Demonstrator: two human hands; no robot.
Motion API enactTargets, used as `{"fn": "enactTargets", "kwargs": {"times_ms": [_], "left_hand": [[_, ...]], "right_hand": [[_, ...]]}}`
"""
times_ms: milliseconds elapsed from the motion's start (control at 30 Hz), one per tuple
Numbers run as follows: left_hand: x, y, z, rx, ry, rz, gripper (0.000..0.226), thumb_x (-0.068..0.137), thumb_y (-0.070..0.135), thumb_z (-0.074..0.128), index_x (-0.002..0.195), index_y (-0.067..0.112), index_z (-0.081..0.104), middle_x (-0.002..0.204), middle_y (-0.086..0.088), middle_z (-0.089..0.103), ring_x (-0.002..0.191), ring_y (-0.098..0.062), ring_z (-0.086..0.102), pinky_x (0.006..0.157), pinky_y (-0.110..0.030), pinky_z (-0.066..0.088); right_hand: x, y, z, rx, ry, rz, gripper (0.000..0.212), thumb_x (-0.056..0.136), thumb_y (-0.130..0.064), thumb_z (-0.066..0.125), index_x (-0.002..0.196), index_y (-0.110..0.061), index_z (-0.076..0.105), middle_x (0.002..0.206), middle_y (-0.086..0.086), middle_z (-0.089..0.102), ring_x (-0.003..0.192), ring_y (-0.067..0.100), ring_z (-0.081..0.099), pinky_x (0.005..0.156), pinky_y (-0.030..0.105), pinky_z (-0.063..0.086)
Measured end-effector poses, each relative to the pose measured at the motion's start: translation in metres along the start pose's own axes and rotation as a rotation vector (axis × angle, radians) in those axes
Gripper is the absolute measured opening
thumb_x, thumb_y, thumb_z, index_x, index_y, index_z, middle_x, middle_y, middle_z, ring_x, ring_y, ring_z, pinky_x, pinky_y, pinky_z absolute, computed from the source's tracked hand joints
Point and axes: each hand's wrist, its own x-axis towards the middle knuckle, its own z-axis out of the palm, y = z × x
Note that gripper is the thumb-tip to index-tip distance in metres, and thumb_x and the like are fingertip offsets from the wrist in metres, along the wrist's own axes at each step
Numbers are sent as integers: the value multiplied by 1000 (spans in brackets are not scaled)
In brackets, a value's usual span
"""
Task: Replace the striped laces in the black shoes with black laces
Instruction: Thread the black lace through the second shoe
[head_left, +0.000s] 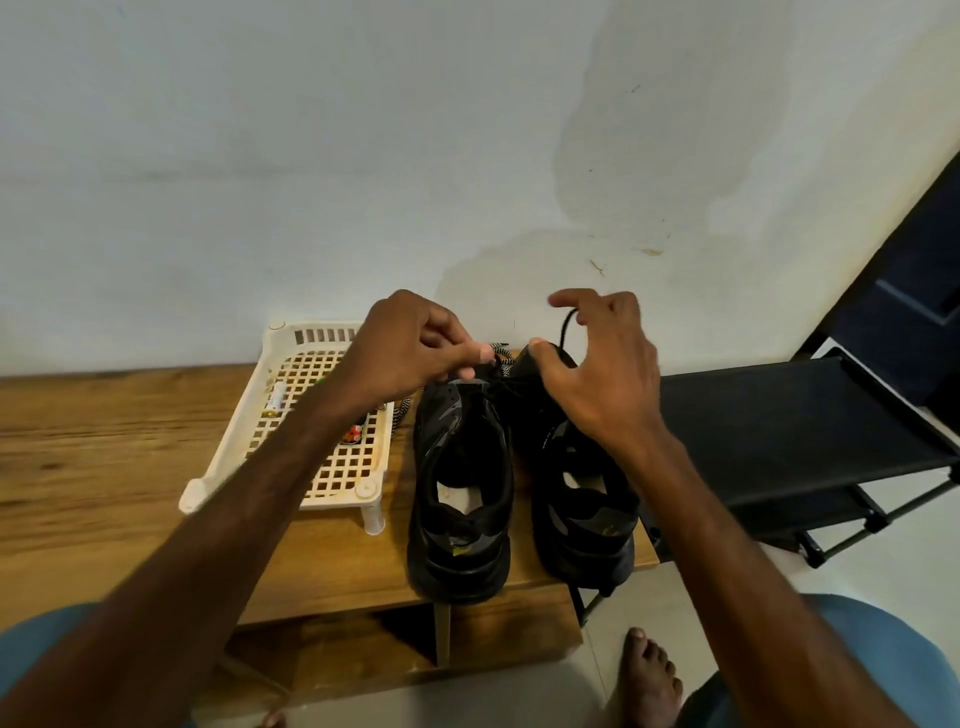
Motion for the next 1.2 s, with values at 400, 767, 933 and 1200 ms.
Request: {"fn": "enactTargets", "kwargs": {"times_ms": [400, 767, 933, 1200], "left_hand": [[-1, -2, 8, 24, 13, -12, 27, 93, 44, 69, 84, 22, 81, 67, 12, 75, 56, 3, 66, 58, -5, 43], [-11, -4, 51, 536, -27, -367, 31, 79, 32, 78, 94, 15, 57, 81, 2, 53, 71, -15, 51, 52, -26, 35], [-17, -3, 61, 626, 171, -324, 19, 83, 28, 77, 85, 13, 66, 81, 0, 60, 83, -24, 66, 62, -28, 42], [-16, -9, 52, 457, 208, -351, 19, 86, 20, 72, 101, 8, 73, 97, -8, 72, 91, -27, 68, 71, -30, 46]], "right_hand": [[-4, -12, 24, 345, -234, -79, 16, 95, -28, 73, 109, -27, 81, 99, -12, 79, 91, 2, 72, 88, 33, 61], [3, 2, 47, 116, -200, 122, 14, 86, -24, 82, 100, -27, 83, 94, -12, 78, 82, 3, 70, 83, 27, 60], [6, -3, 57, 164, -165, 172, 11, 81, -37, 85, 73, -37, 78, 63, -26, 64, 64, -13, 62, 61, 13, 45], [7, -22, 70, 128, -284, 149, 8, 90, -26, 75, 89, -28, 82, 89, -11, 78, 84, 6, 70, 75, 24, 50]]}}
